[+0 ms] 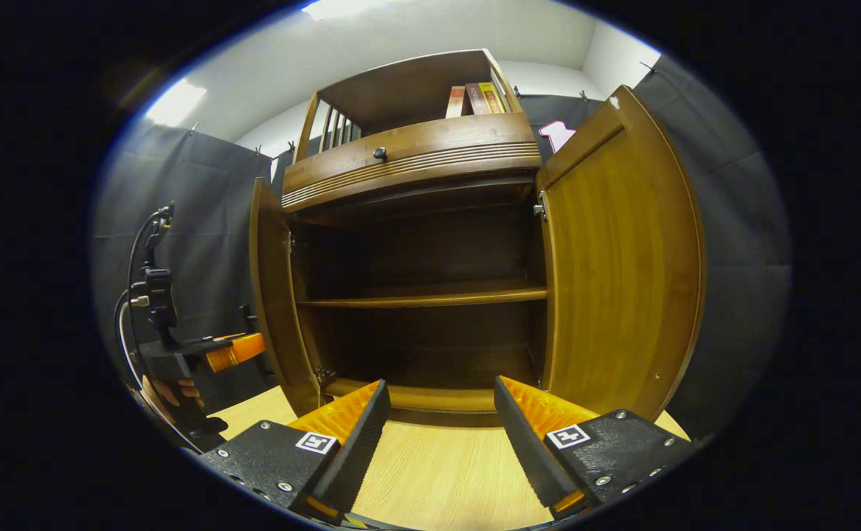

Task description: Open the right door of the double-door shoe cabinet with the right hand, and open the left door with the left hand.

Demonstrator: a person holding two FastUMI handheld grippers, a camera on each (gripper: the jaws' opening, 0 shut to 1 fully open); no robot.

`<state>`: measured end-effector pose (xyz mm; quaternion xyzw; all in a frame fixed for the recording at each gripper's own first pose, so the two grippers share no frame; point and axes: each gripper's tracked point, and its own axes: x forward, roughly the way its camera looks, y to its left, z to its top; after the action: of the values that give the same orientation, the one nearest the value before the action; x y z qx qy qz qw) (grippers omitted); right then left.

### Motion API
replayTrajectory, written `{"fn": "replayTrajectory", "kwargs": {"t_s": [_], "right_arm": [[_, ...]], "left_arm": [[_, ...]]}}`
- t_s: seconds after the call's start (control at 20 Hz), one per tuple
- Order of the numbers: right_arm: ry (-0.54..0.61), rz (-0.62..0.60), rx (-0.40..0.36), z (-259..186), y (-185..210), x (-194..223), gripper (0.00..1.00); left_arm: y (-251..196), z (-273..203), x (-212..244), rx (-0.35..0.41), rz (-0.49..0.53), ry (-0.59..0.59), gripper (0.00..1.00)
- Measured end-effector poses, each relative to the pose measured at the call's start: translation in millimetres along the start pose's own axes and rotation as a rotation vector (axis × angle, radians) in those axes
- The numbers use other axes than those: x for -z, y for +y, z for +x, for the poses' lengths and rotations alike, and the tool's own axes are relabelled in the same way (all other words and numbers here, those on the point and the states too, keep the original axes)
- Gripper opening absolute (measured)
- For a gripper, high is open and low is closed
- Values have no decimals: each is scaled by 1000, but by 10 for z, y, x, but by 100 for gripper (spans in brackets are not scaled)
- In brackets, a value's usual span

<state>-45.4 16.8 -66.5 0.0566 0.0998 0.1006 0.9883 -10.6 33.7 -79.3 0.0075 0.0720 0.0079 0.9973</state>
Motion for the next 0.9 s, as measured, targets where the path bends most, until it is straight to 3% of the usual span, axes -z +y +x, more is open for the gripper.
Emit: {"fn": "replayTrajectory", "kwargs": {"t_s": [0.45,0.5,0.6,0.65,0.75,0.8,0.9], "right_arm": [[21,7,-36,229,233,97,88],[20,10,-43,255,267,99,88],[24,7,-53,298,305,115,82],[28,4,-56,308,324,130,88],[31,0,-59,333,342,135,88],[29,-2,-56,337,335,129,88],[25,1,-48,344,313,119,88]], "left_arm": [[767,-314,-29,-139,-1,-12,28],[887,-347,-48,-153,2,-19,24],[973,-326,-32,-126,0,-14,24],[1002,-330,-46,-103,-1,-14,18],[1105,-327,-49,-65,2,-19,31],[1157,-324,-47,-43,-6,-19,18],[1274,-307,-69,11,-58,-27,18]]}}
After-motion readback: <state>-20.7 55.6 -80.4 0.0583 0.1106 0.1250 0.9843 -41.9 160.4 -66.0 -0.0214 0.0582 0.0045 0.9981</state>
